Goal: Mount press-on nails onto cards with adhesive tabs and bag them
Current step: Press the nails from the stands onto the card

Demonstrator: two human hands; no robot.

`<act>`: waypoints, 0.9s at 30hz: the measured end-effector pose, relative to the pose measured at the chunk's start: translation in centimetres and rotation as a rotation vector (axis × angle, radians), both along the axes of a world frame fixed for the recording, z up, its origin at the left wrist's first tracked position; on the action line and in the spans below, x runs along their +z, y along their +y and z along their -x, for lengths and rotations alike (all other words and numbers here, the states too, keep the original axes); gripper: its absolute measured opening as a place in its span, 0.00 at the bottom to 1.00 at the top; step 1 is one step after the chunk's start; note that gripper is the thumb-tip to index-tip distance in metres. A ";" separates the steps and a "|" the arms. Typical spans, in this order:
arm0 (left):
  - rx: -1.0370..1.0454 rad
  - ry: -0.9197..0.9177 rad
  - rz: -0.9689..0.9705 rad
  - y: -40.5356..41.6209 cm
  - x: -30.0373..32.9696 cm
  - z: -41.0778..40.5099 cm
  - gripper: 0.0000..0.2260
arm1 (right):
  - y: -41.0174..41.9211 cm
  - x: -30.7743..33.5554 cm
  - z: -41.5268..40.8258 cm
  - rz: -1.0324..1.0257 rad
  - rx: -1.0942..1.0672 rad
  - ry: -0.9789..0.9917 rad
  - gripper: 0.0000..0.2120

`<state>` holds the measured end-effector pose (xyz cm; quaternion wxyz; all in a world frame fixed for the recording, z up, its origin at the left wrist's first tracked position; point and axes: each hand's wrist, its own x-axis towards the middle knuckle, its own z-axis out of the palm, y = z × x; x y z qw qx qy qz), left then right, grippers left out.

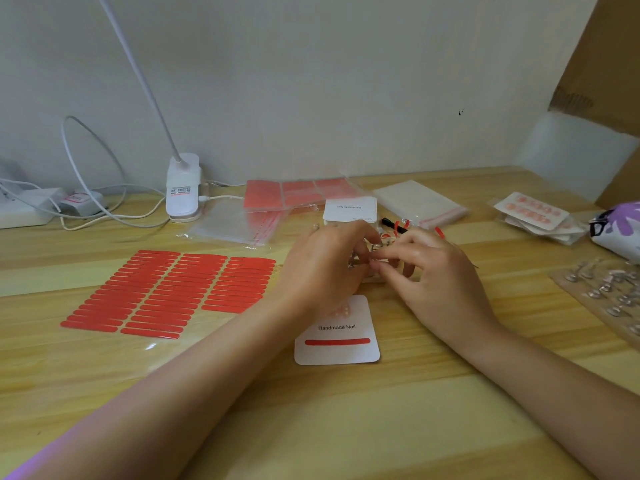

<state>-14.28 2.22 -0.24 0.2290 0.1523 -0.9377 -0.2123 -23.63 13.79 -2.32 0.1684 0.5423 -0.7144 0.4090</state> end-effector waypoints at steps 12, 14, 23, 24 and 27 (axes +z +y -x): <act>0.008 0.044 -0.021 -0.2 -0.4 0.3 0.10 | -0.4 0.0 0.1 -0.009 0.006 -0.070 0.04; 0.015 0.046 -0.028 -0.2 -0.4 0.2 0.10 | -0.6 0.0 0.2 -0.015 -0.001 -0.077 0.04; 0.026 0.035 -0.062 -0.1 -0.5 0.3 0.14 | -1.0 0.0 0.2 -0.015 -0.005 -0.215 0.03; 0.027 0.034 -0.063 -0.1 -0.5 0.3 0.14 | -1.1 0.0 0.2 -0.014 -0.007 -0.236 0.03; 0.023 0.034 -0.056 0.0 -0.5 0.3 0.14 | -1.2 0.0 0.2 -0.012 -0.032 -0.294 0.03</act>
